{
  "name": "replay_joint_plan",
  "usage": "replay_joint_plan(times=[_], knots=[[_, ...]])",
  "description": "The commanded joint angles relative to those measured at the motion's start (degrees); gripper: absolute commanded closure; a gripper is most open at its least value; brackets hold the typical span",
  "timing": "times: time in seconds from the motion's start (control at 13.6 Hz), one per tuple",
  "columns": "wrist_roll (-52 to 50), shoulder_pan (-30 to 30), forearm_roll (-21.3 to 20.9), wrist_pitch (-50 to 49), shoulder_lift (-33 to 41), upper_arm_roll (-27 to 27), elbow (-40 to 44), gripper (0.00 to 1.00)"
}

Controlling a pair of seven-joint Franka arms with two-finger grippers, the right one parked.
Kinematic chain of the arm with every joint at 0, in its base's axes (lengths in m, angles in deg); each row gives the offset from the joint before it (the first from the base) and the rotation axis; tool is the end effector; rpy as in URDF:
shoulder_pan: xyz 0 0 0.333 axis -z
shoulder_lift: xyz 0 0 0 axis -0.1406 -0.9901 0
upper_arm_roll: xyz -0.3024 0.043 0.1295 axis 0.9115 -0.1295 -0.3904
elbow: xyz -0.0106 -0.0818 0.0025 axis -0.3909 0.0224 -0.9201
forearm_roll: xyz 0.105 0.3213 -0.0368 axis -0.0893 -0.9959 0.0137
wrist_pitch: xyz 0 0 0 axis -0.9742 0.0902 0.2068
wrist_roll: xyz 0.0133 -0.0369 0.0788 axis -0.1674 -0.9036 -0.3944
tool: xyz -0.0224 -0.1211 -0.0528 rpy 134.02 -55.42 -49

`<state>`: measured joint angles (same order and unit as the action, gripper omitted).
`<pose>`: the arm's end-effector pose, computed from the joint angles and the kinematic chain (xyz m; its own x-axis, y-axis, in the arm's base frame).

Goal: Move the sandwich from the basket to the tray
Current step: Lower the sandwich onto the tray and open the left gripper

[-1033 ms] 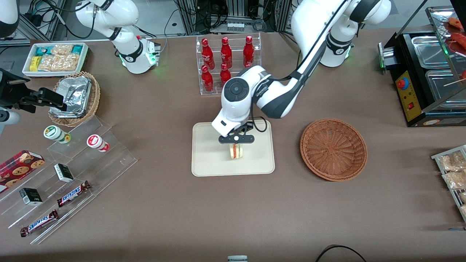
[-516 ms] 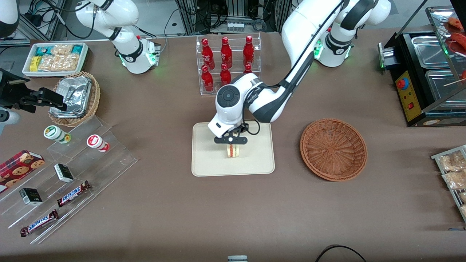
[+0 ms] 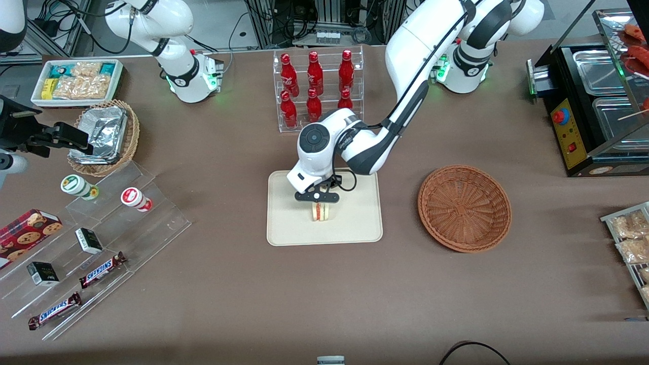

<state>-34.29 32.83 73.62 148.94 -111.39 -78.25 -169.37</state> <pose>0.4591 -0.5159 0.2530 0.9971 -0.0606 -0.0465 -0.0599 -0.9981 0.0162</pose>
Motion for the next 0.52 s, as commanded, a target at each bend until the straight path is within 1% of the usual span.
replay_joint_plan(times=[0.0, 0.15, 0.22, 0.3, 0.37, 0.44], knots=[[-0.69, 0.92, -1.13, 0.08, -0.81, -1.08, 1.64, 1.0], [-0.77, 0.92, -1.13, 0.08, -1.07, -1.17, 1.72, 1.0], [-0.77, 0.92, -1.13, 0.08, -1.07, -1.08, 1.72, 0.74], [-0.86, 0.92, -1.13, 0.17, -1.25, -1.17, 1.72, 0.38], [-1.04, 0.92, -1.13, 0.17, -1.42, -1.17, 1.81, 0.37], [-1.47, 0.92, -1.13, 0.08, -1.16, -1.17, 1.9, 0.18]])
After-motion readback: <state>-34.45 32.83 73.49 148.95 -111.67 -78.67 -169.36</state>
